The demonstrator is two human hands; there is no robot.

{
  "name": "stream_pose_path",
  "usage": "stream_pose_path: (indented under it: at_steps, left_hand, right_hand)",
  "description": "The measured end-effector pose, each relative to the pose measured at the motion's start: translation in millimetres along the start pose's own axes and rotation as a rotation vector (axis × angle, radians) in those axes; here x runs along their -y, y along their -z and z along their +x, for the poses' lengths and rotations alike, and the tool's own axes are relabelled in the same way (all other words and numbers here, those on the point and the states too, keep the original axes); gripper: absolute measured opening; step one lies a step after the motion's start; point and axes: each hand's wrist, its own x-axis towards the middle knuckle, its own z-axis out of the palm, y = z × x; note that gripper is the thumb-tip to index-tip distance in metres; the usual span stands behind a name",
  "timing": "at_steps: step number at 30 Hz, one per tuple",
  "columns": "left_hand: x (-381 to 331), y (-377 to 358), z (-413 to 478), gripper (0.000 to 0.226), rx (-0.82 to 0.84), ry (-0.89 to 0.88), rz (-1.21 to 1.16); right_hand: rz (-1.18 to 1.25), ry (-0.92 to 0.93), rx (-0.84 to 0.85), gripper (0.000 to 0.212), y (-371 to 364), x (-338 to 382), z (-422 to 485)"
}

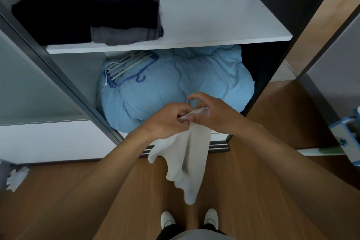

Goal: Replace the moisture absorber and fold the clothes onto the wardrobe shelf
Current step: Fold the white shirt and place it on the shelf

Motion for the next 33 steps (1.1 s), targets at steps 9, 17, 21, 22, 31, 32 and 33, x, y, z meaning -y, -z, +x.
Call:
stream_pose_path:
  at_steps: [9,17,21,22,31,32,33]
  left_hand:
    - [51,12,-20,0.021,-0.183,0.026,0.066]
    - [89,-11,-36,0.024,-0.159,0.093,0.053]
    - [96,-29,-40,0.040,-0.133,0.155,0.077]
    - [97,-34,-40,0.043,-0.124,0.164,0.093]
    - [107,-61,-26,0.037,-0.322,0.247,0.276]
    - [106,-60,-26,0.030,-0.341,0.239,0.273]
    - [106,-57,-26,0.026,-0.360,0.226,0.274]
  right_hand:
    - [0.008,0.020,-0.171,0.027,-15,4,-3]
    - [0.092,0.006,-0.156,0.024,-13,16,3]
    - [0.075,-0.011,-0.159,0.025,-14,17,6]
    - [0.073,-0.012,-0.162,0.024,-14,17,7]
    - [0.138,-0.028,-0.145,0.023,-15,26,12]
    - [0.140,-0.031,-0.137,0.022,-15,27,12]
    - [0.141,-0.033,-0.123,0.020,-13,28,11]
